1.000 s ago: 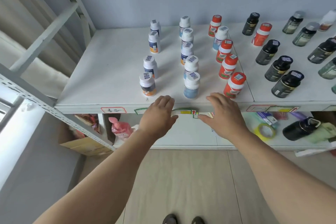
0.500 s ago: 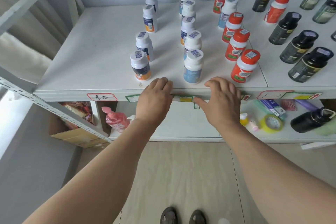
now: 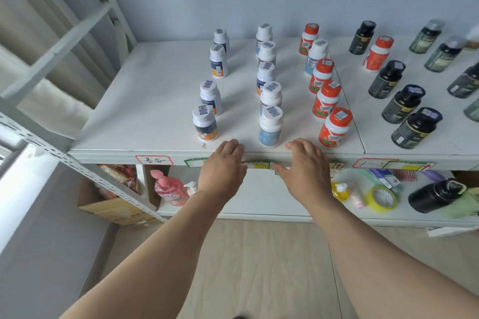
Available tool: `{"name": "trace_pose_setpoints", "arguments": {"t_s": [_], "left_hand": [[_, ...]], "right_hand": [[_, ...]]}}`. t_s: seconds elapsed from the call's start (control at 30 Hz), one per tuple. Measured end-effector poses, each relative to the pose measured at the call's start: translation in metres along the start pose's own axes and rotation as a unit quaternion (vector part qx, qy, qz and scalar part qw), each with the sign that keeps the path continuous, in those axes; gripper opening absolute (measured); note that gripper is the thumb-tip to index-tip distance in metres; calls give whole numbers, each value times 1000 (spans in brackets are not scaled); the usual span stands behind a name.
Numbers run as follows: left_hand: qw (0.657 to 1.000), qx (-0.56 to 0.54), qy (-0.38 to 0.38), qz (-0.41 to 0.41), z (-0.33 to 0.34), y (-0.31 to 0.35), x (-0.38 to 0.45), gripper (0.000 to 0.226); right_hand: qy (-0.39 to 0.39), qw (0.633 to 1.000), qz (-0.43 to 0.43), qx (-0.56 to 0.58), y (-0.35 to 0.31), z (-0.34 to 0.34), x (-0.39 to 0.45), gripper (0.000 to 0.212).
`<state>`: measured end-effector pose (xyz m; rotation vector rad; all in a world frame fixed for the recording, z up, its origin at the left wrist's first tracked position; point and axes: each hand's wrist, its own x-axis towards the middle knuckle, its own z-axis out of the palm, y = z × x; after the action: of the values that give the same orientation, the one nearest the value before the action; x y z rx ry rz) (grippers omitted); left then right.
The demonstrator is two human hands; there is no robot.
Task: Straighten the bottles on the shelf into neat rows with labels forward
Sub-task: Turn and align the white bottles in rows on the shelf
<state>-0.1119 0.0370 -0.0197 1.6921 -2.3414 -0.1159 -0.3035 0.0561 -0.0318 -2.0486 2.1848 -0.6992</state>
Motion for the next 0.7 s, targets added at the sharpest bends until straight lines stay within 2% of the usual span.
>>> {"name": "trace_pose_setpoints", "arguments": {"t_s": [0.1,0.2,0.37,0.5,0.57,0.7], "left_hand": [[996,-49,-56,-45,-13,11,-2,48],[988,-117,-61,-85,-22,22,2,60],[968,-211,-57,-121,-27,31,17,66],[956,-249,-76,-133,-23,28,32,69],[947,-277,-84,-137,-22,27,38,65],[919,-363,-87,-129,-24,25,44,41]], "right_hand": [[-6,997,23,66,-10,-29,6,47],[0,988,41,146,-22,-57,20,50],[-73,971,45,222,-42,-82,55,54],[-134,967,43,211,-49,-74,77,46],[-147,971,48,184,-49,-69,81,38],[-140,973,48,178,-49,-71,82,29]]}}
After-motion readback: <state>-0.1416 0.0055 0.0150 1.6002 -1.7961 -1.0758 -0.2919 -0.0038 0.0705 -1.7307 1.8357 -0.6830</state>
